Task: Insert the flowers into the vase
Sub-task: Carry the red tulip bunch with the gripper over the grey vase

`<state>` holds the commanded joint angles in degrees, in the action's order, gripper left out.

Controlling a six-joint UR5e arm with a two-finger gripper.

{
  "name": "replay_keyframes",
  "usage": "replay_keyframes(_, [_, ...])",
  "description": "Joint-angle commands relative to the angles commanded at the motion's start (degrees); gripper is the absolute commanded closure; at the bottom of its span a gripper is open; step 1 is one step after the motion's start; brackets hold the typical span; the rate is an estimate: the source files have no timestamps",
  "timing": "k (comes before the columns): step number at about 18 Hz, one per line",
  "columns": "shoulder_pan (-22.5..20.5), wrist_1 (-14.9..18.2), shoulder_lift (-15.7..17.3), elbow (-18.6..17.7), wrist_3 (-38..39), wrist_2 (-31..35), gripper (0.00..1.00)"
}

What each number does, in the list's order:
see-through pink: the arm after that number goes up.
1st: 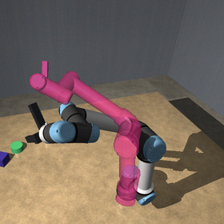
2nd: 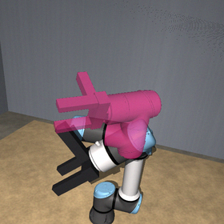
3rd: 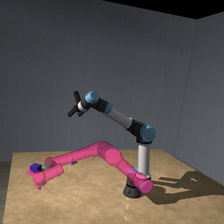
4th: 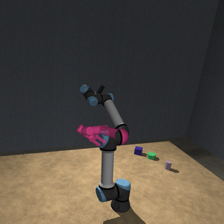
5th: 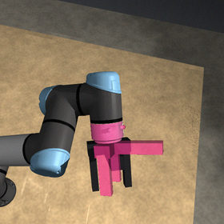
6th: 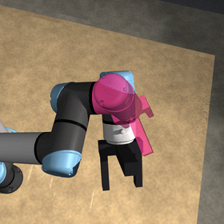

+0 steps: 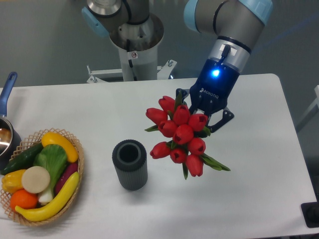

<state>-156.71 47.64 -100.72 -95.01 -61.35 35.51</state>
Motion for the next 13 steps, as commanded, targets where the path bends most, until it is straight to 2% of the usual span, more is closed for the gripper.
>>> replay_keyframes(13, [1.32, 0.00, -0.35, -0.44, 0.26, 0.00, 0.66])
